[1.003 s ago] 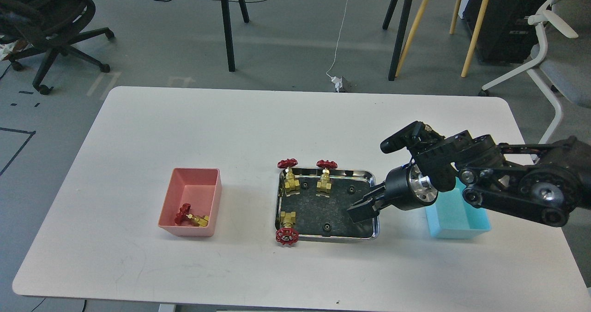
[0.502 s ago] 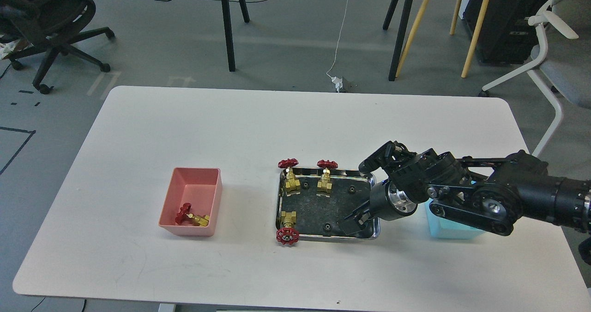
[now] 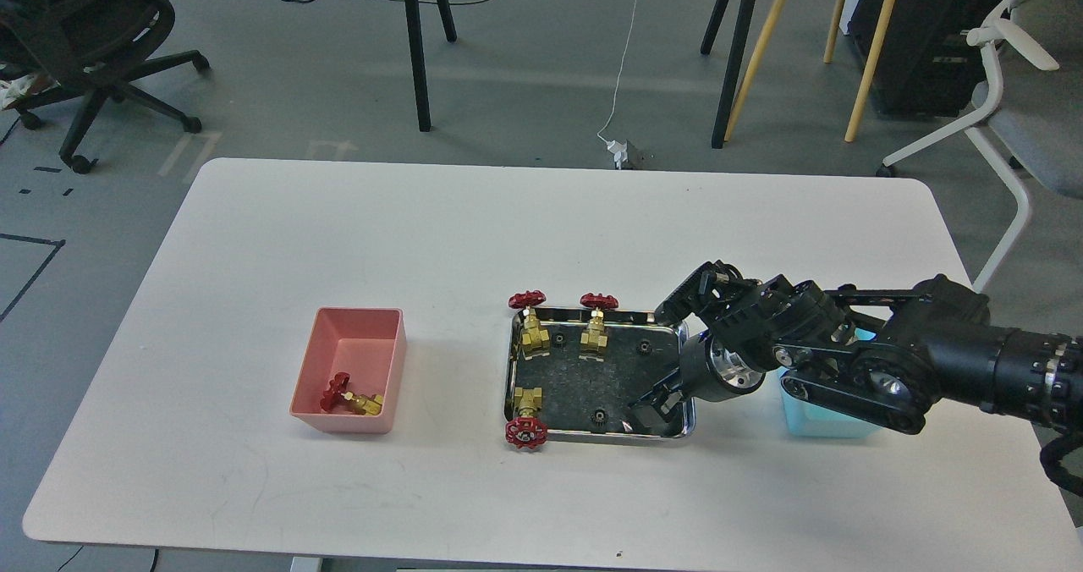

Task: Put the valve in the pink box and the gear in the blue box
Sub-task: 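Grasp the small dark gear on the tray with the right gripper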

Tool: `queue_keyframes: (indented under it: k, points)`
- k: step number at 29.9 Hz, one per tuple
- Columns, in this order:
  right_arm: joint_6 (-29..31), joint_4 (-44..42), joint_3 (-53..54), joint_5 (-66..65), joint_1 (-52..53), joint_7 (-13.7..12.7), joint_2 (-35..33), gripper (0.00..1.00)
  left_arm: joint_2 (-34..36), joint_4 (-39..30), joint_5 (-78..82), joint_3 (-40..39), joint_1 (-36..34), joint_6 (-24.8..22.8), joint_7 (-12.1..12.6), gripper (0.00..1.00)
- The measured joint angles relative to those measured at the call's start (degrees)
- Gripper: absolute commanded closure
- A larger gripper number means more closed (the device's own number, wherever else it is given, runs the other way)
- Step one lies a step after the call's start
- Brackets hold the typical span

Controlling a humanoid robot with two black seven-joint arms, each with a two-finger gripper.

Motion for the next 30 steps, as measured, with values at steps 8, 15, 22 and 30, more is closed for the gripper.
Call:
queue_keyframes:
  k: [8, 15, 22, 30]
  points:
    - [0.0, 0.05, -0.11, -0.45, 0.42, -0.12, 0.74, 0.42, 0.41, 0.0, 0.0, 0.0, 0.0, 0.0, 0.0, 0.03]
    - [0.0, 0.61, -1.81, -0.24, 1.07, -0.12, 0.7, 0.48, 0.86, 0.0, 0.0, 0.0, 0.0, 0.0, 0.0, 0.03]
    - [0.0, 1.06, -2.02, -0.26, 1.09, -0.12, 0.68, 0.57, 1.48, -0.02, -0.09, 0.0, 0.0, 0.0, 0.0, 0.03]
    - [0.0, 1.07, -2.1, -0.38, 1.17, -0.12, 0.68, 0.63, 1.85, -0.1, -0.1, -0.07, 0.0, -0.07, 0.01, 0.03]
